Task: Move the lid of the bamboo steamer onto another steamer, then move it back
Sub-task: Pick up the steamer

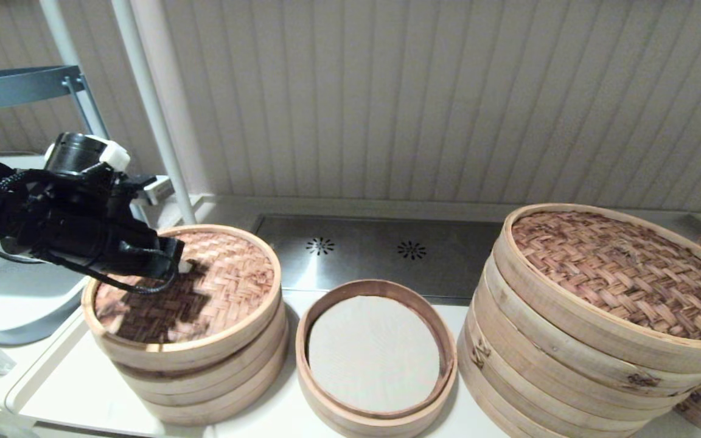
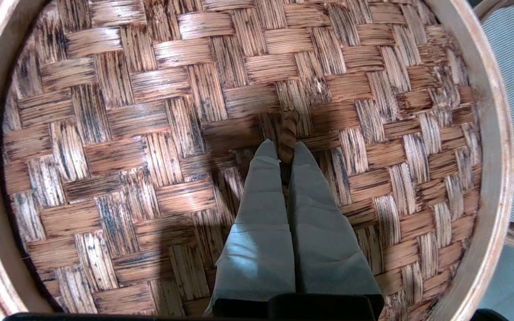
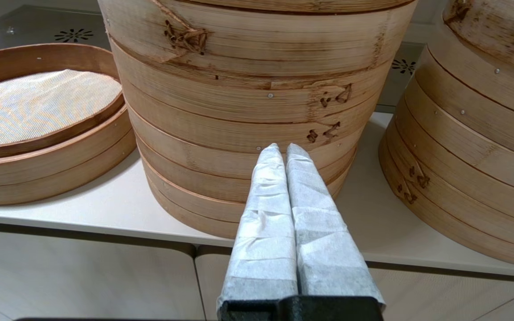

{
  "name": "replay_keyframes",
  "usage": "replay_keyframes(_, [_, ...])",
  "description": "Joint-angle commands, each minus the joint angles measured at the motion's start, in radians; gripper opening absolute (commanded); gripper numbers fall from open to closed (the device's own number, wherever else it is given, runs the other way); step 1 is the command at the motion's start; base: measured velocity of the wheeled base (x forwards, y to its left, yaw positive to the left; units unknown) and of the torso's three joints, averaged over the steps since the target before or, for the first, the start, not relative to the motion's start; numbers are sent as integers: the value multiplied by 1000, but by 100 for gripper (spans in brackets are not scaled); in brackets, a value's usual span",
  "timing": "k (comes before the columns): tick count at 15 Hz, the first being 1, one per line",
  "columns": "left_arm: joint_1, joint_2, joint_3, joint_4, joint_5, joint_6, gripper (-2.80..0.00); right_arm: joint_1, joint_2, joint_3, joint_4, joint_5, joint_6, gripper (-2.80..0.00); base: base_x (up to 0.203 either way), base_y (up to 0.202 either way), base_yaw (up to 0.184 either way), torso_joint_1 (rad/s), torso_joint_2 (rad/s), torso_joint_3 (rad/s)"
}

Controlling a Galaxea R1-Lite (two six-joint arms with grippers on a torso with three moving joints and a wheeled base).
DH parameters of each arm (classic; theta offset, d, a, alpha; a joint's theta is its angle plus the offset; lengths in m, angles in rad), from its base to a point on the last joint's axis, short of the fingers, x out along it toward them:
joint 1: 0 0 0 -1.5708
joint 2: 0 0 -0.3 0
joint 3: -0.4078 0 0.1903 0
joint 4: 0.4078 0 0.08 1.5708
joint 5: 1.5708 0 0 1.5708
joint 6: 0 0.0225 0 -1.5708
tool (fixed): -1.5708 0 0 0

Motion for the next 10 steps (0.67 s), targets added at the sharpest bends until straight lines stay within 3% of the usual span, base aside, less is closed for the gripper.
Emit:
replay_keyframes(1, [0, -17, -1, 1, -4, 0, -280, 0, 0, 2, 0, 0, -1, -280, 0, 0, 0, 0, 0, 0])
replay_keyframes(10, [0, -31, -8, -11, -8, -22, -280, 0, 1, 1, 0, 0, -1, -280, 0, 0, 0, 0, 0, 0])
